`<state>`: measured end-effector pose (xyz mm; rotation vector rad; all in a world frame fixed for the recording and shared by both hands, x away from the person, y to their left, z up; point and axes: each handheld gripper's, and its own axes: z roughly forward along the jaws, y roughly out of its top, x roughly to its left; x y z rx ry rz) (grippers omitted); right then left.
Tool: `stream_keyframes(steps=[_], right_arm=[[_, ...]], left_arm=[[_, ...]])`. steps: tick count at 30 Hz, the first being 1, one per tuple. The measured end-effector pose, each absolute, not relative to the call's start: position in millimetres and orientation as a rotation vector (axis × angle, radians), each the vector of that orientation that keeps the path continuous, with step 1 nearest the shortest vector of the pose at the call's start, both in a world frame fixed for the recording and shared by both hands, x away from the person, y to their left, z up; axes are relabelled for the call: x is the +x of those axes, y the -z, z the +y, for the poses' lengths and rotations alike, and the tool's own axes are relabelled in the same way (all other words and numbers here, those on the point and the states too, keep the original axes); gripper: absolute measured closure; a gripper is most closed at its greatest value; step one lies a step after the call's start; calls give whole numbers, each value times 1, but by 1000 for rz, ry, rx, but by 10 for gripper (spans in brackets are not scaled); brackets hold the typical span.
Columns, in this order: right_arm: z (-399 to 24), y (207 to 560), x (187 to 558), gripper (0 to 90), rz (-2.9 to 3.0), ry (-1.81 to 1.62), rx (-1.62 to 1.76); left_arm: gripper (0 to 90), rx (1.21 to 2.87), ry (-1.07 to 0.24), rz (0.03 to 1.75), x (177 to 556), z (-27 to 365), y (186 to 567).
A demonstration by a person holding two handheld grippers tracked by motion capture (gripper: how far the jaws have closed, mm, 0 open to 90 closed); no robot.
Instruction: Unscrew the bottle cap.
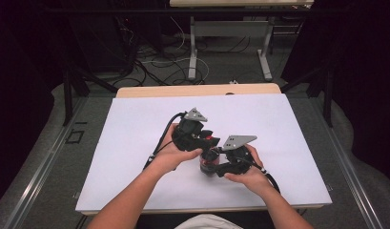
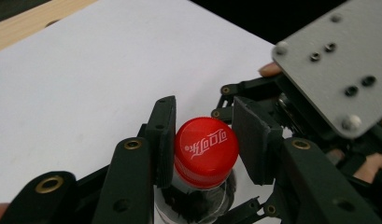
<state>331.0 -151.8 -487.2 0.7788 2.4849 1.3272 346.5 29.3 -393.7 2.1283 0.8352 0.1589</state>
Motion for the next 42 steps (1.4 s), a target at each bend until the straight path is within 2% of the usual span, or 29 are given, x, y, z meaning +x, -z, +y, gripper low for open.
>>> stream_keyframes(steps=[4,7,8,9,14,18,21,25,31,42], right_arm=[[-150,488,330,321,2472,-1296,779],[-151,489,331,321,2479,-1301,774],[-151,488,330,321,2474,-1307,786],[-152,488,331,321,2473,-1313,784],[-154,486,332,321,2477,-1330,785],[-155,485,332,321,2478,-1357,780],[-155,485,332,321,2491,-1346,768],[-153,486,331,321,2485,-1361,760],[-153,486,331,321,2486,-1365,742],[-152,487,331,321,2492,-1363,745]], left_arm=[[616,2094,-195,1005,340,20,393],[612,2093,-185,996,341,20,392],[598,2104,-183,946,343,22,392],[540,2094,-173,921,344,23,391],[442,2091,-173,762,347,35,386],[418,2122,-137,649,350,45,384],[422,2155,-107,603,352,51,385],[431,2162,-143,579,355,52,389],[449,2183,-96,537,359,50,392],[599,2201,-61,527,361,40,393]])
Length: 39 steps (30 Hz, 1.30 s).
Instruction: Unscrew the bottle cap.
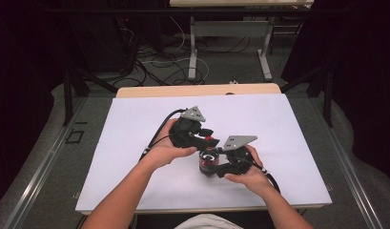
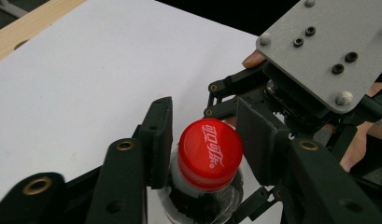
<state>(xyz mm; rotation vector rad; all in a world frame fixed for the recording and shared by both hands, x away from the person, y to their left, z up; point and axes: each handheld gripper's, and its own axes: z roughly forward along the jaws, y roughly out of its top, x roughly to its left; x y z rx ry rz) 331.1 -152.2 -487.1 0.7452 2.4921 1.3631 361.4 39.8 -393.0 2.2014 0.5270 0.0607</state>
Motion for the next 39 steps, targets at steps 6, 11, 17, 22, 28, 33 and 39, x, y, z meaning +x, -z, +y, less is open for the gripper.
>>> stream_keyframes(steps=[6,11,17,22,28,33,39], right_arm=[[-153,487,331,321,2484,-1351,767],[-151,488,330,321,2470,-1322,777],[-152,488,330,322,2462,-1327,773],[-153,487,330,322,2453,-1335,780],[-156,485,332,322,2456,-1366,783],[-159,484,333,321,2468,-1360,778],[-157,484,332,321,2461,-1380,769]], left_arm=[[619,2173,-135,703,352,31,392],[621,2157,-194,936,345,22,387],[620,2131,-212,966,343,18,386],[610,2124,-166,940,346,21,385],[467,2083,-119,820,352,35,378],[400,2098,-94,695,353,46,374],[318,2104,-67,567,360,53,378]])
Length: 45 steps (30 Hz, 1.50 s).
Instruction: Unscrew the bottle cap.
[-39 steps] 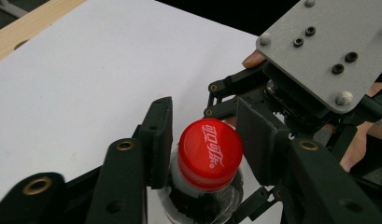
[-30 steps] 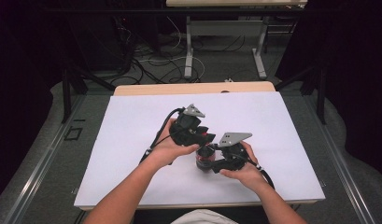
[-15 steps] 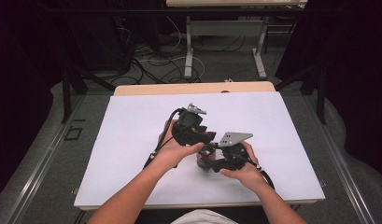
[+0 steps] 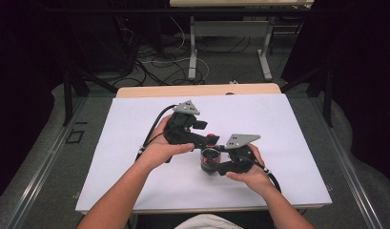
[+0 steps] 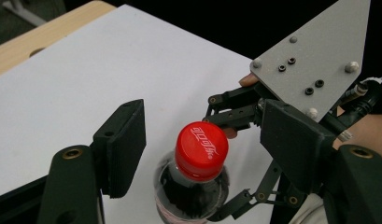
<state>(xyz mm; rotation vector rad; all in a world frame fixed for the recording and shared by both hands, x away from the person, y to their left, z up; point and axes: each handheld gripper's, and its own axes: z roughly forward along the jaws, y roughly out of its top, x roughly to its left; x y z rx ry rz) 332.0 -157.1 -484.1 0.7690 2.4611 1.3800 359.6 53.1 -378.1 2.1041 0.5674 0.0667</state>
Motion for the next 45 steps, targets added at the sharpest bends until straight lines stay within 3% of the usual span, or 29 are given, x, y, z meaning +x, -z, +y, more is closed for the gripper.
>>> stream_keyframes(steps=[7,14,30,34,45], right_arm=[[-157,485,333,322,2460,-1384,756],[-155,485,332,322,2474,-1385,741],[-153,485,331,322,2479,-1382,740],[-154,486,332,322,2473,-1381,748],[-154,487,332,322,2443,-1362,788]], left_arm=[[323,2118,-98,507,364,55,385],[432,2149,-22,465,368,55,389],[573,2173,-5,460,371,46,394],[613,2152,-50,546,365,40,394],[618,2106,-174,900,349,23,388]])
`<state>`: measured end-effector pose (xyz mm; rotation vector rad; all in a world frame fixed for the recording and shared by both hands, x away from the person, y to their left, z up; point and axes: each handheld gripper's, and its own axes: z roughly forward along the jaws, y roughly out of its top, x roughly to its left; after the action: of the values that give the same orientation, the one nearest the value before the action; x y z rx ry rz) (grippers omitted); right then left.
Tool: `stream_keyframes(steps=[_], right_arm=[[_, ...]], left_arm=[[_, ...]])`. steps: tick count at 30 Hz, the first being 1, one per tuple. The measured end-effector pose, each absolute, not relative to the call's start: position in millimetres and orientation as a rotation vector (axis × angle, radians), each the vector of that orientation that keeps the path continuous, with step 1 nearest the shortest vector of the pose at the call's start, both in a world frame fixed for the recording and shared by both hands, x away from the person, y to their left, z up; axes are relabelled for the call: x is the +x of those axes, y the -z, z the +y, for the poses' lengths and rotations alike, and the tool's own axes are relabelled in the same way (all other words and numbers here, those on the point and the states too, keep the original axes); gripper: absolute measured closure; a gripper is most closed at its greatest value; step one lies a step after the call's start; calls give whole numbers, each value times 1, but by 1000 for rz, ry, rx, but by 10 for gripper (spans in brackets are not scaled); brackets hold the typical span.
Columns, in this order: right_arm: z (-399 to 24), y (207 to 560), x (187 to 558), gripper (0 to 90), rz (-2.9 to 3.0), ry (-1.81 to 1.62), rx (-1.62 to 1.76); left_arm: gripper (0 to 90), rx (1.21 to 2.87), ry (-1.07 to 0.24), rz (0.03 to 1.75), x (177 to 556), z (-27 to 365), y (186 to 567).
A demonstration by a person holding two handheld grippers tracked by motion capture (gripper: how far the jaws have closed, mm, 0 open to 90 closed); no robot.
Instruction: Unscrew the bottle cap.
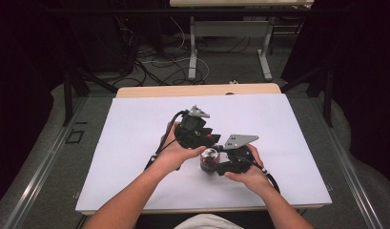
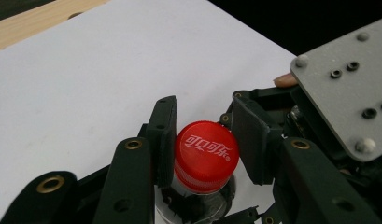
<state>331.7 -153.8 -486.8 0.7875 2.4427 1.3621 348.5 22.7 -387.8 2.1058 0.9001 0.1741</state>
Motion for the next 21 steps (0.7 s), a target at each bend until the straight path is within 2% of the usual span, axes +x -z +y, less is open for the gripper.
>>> stream_keyframes(steps=[4,6,10,14,21], right_arm=[[-154,486,332,322,2443,-1365,788],[-155,485,332,321,2457,-1361,783],[-155,486,333,321,2446,-1381,776],[-155,486,332,322,2452,-1386,775],[-154,485,332,321,2458,-1389,761]], left_arm=[[608,2097,-136,896,352,24,387],[494,2083,-114,842,354,27,387],[399,2065,-79,755,357,37,382],[375,2117,-85,597,358,47,380],[357,2158,-76,523,363,55,388]])
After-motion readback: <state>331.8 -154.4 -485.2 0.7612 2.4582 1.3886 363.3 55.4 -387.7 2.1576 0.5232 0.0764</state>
